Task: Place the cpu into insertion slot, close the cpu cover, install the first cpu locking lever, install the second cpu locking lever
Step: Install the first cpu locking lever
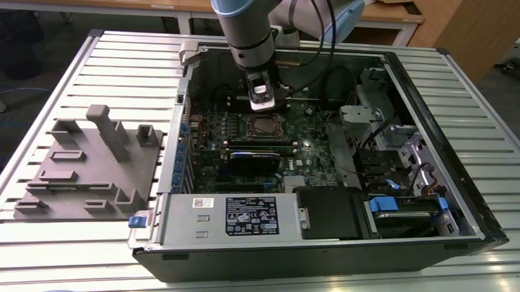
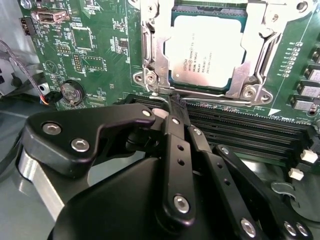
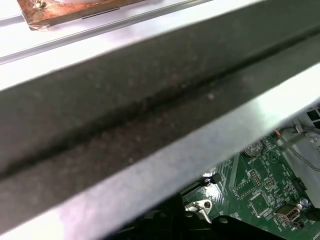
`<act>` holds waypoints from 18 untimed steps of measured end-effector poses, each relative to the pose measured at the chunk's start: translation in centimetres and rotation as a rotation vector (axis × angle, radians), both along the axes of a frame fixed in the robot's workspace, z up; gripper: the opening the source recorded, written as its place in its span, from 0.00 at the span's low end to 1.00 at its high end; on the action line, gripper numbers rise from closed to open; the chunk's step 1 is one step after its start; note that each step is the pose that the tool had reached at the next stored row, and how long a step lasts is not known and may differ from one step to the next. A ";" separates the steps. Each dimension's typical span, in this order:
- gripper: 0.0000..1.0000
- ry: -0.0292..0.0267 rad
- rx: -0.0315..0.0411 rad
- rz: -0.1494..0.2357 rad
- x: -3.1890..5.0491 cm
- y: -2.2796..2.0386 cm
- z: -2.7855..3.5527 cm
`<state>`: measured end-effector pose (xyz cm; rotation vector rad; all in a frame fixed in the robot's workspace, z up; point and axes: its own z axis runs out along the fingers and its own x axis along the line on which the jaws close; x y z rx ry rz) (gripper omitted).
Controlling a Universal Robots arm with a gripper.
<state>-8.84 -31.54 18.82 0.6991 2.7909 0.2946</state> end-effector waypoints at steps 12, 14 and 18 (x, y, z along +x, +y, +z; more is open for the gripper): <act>0.10 -0.0016 -0.0035 0.000 0.03 0.02 0.25; 0.10 -0.0004 -0.0043 0.000 0.02 0.01 0.36; 0.10 -0.0005 -0.0064 0.000 0.02 0.01 0.37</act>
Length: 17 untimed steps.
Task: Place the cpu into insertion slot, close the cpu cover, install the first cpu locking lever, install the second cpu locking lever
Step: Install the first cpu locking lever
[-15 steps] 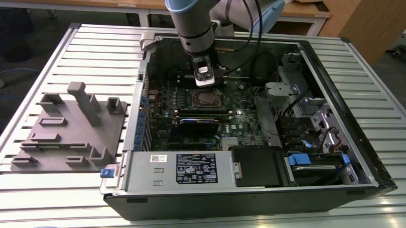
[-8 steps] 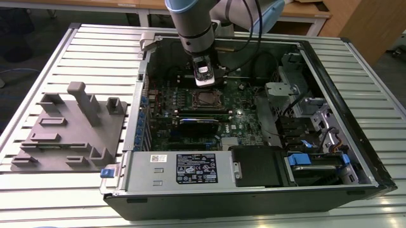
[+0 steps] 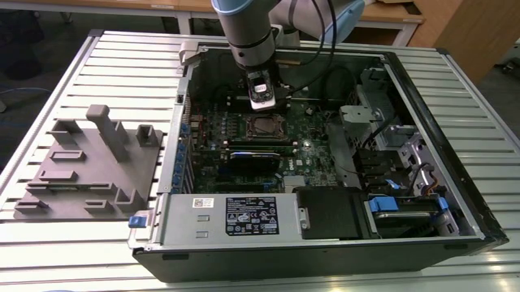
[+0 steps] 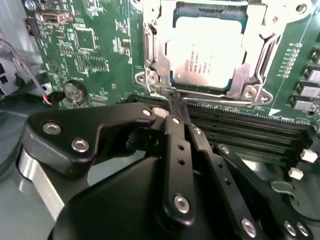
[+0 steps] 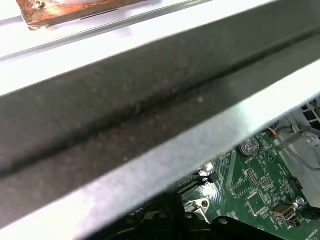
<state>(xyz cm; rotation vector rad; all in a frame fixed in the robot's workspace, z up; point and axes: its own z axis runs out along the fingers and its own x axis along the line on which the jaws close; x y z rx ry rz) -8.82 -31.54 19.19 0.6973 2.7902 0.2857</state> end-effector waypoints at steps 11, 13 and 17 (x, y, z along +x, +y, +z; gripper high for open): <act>0.10 -0.0075 -0.0024 0.000 0.00 -0.02 -0.37; 0.10 -0.0073 -0.0005 0.000 0.00 -0.02 -0.31; 0.10 -0.0047 -0.0005 0.000 0.00 -0.02 0.25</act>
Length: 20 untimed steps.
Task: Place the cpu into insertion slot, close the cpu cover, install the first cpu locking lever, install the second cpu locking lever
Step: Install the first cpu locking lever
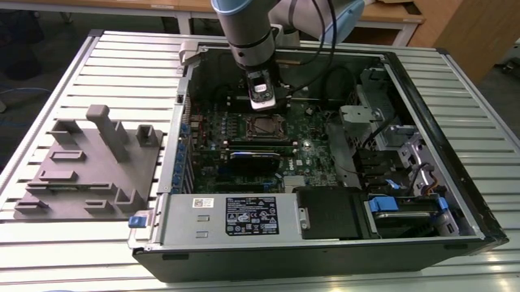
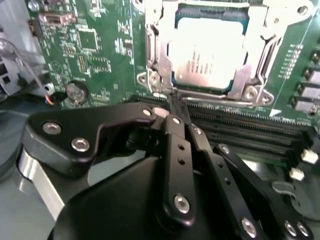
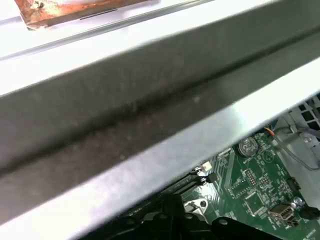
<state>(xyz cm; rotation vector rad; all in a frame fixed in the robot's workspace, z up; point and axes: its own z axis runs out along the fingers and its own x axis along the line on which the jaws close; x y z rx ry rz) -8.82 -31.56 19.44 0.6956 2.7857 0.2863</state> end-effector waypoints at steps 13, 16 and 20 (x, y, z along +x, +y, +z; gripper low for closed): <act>0.10 0.0038 -0.0014 0.000 0.01 0.00 1.02; 0.10 0.0058 -0.0041 0.000 0.01 0.00 1.02; 0.10 0.0310 -0.0296 0.000 0.01 0.00 1.14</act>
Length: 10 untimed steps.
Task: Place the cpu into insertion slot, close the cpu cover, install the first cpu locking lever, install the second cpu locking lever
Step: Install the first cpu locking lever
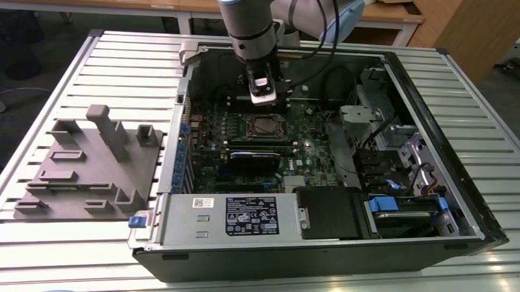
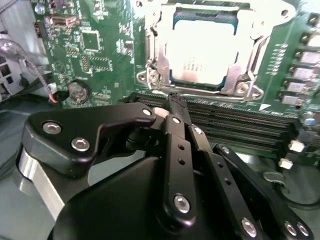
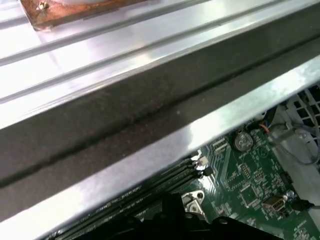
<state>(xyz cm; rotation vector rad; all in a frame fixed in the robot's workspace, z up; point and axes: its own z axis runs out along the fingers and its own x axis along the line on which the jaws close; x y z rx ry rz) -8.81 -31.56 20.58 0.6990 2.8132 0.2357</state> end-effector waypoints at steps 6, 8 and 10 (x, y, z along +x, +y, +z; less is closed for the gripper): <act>0.10 0.0497 -0.0602 0.000 0.09 0.00 0.16; 0.10 0.0668 -0.0827 0.000 0.15 0.00 0.19; 0.10 0.0763 -0.0886 0.000 0.28 0.00 0.19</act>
